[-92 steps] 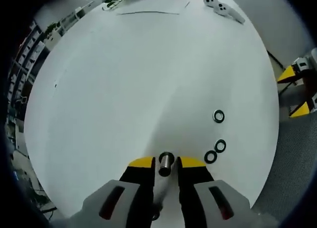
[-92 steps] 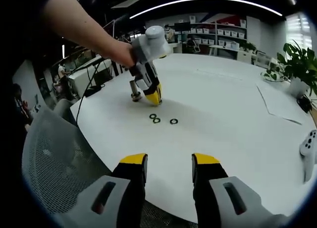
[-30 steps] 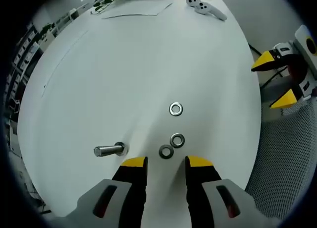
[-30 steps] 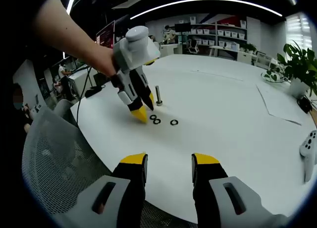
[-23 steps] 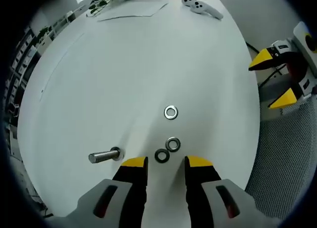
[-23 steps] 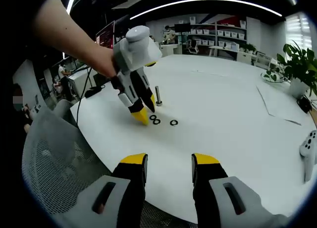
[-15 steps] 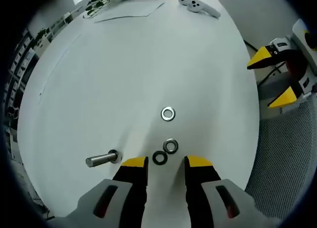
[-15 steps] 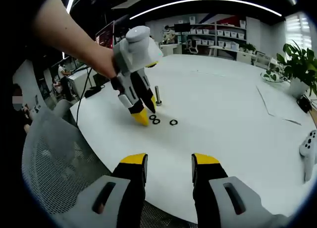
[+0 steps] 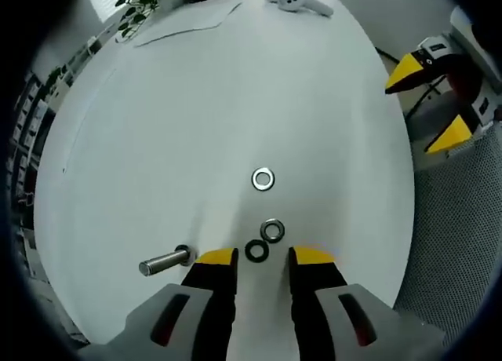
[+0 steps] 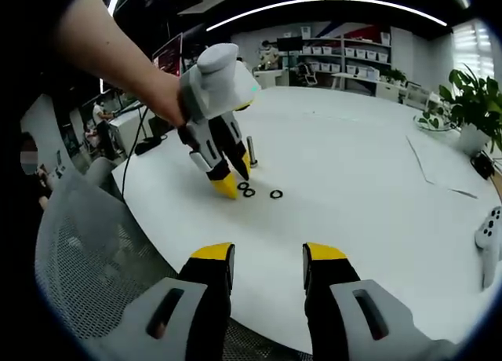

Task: Place the washer onto the threaded stud by aligning its center hole with the stud, sliding it down to the base, and recovering from edge contact or off-axis alignment until the washer reaches the visible bottom stop.

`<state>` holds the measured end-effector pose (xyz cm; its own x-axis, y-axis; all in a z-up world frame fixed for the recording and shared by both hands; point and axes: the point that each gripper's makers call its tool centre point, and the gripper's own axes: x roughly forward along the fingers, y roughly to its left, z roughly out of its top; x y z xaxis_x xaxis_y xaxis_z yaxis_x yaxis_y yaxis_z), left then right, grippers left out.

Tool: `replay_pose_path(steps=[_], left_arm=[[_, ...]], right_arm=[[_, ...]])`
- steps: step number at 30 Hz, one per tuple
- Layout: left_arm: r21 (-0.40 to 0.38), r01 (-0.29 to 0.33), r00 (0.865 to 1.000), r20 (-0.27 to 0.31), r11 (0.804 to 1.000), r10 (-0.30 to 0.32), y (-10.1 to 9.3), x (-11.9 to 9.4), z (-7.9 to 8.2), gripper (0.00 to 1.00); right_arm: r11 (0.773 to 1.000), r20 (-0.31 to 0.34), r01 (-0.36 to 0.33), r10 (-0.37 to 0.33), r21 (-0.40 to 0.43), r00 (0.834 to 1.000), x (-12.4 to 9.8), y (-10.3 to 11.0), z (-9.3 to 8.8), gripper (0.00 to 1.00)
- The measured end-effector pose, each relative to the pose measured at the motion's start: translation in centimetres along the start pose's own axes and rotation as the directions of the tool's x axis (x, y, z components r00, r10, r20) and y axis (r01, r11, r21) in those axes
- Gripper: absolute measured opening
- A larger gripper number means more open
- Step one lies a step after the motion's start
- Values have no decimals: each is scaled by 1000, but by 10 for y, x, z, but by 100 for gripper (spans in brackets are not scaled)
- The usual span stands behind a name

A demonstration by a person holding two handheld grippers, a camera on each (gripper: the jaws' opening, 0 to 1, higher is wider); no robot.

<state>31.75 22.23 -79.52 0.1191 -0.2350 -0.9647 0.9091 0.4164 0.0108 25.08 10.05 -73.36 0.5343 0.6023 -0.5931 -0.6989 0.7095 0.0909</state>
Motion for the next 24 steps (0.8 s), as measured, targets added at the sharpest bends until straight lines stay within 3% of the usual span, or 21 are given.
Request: replay_pose_path(steps=[14,24], left_arm=[[-2,3,1000,-8,1000,-3,3,0,4,10],[25,5,1000,-9,1000,-4,2,1,3,10]], right_arm=[[1000,1,1,-1,-1,1000,0,-1,0,37],[1000,-1,0,0,0,1000,0,0,-1,37]])
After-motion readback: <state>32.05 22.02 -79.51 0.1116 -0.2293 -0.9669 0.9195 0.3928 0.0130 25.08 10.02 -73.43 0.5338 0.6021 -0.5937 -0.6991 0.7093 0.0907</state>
